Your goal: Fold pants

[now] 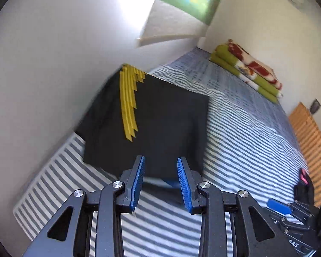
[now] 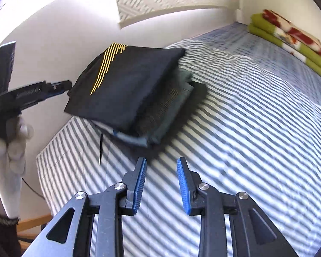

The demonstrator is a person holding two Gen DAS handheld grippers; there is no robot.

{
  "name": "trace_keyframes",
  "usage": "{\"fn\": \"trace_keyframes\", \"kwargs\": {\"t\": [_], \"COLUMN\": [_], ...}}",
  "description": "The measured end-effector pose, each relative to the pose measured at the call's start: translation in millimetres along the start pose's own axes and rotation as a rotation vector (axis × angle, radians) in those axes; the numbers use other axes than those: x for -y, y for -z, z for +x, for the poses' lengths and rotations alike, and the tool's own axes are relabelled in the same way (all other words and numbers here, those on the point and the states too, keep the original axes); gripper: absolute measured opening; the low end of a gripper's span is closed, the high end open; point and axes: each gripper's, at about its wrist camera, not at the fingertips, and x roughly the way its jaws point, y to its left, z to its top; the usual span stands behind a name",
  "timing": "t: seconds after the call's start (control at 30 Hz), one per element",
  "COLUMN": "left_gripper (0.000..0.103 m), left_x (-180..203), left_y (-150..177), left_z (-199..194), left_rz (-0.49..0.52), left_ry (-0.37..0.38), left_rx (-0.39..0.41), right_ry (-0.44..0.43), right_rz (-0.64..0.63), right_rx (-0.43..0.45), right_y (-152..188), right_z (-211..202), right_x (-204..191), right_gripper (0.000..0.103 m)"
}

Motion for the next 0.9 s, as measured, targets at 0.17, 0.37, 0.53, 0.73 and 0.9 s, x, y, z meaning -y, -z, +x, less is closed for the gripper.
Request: {"fn": "trace_keyframes", "kwargs": {"t": [0.17,0.37,0.53,0.73,0.9], "left_gripper": [0.038,0.049,0.052,0.066,0.076], "left_x": [81,140,166,175,174], "left_y": [49,111,163,233,284], "left_z": [-65,-150,-200,-255,-281], "left_rz": [0.096,0.115,0.136,0.187,0.215], "left_ry": [0.075,0.209,0.19,0.09,0.021], "left_rx": [0.031,0.071,0.077,0.101,0.108], "right_ry": [0.058,0.118,0.131,0.171,0.194], "right_rz": [0.045,0.074,0.095,0.118,0.145], "right_rx": [0.025,0.108,0.161,0.188,0.215], "right_y": [48,100,146,199,239], "right_z": [-68,-152,-201,-230,-248], "right_x": [28,52,61,63,62], "right_gripper": [0.027,0.027,0.028,0.029,0.03]}}
